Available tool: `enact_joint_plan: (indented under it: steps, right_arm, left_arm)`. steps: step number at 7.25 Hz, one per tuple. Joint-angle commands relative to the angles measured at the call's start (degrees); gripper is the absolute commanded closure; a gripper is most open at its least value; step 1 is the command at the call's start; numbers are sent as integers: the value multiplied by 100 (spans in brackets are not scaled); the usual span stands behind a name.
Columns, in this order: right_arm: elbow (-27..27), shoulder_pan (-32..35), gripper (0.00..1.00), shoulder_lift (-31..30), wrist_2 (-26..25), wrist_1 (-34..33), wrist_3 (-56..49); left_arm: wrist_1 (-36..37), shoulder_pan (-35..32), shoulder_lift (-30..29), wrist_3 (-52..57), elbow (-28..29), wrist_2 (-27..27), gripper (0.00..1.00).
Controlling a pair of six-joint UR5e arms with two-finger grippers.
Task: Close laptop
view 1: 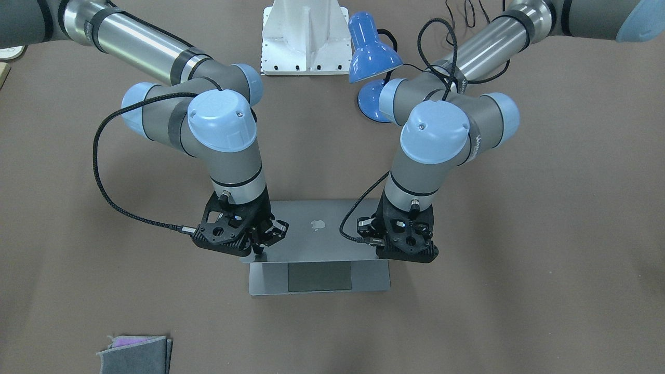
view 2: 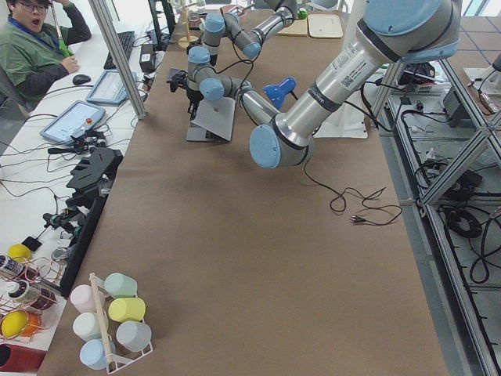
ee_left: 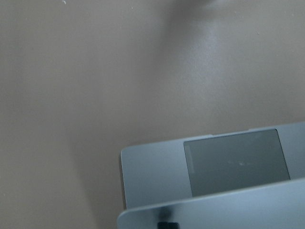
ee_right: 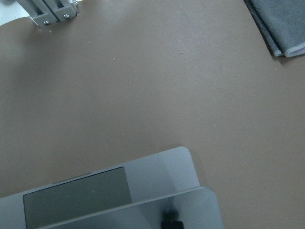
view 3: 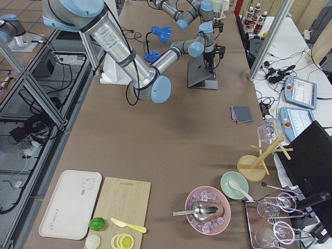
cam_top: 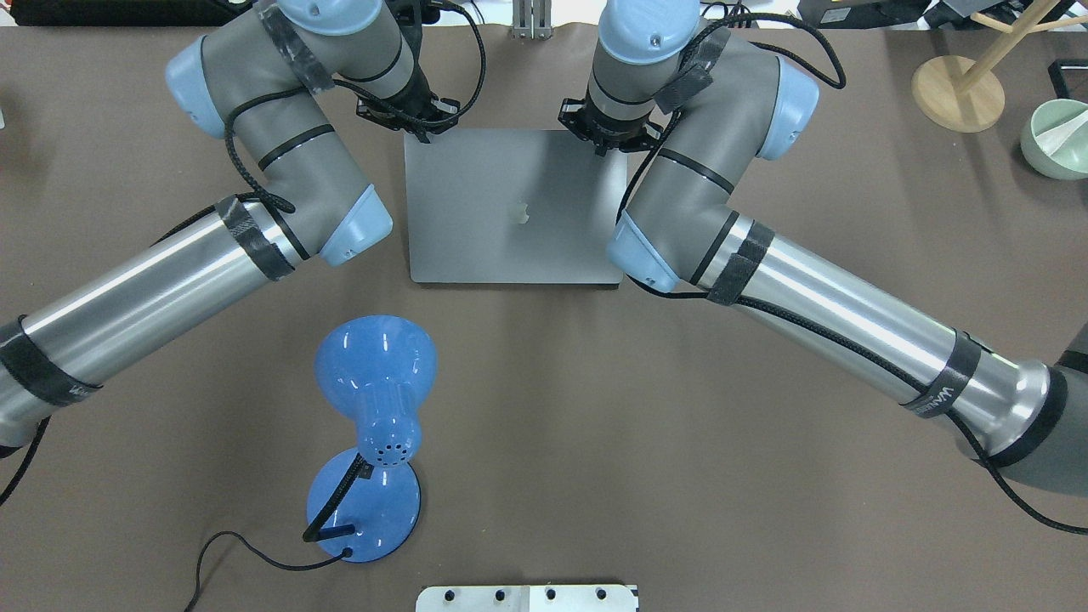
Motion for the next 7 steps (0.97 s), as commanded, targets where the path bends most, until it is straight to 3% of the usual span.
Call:
enact_joint_plan:
  steps: [1,4,7]
  right_arm:
    - [-519,3,100,163,-63,298,6]
    - [-1283,-6,100,470,-89,659,146]
    - [-1663,-75,100,559,-220,906,190]
  left_arm:
    - [-525,13,-226,40,771,214,100]
    - [-544,75,-315,119,1037,347,100]
    - [-579,197,-359,190,1257,611,100]
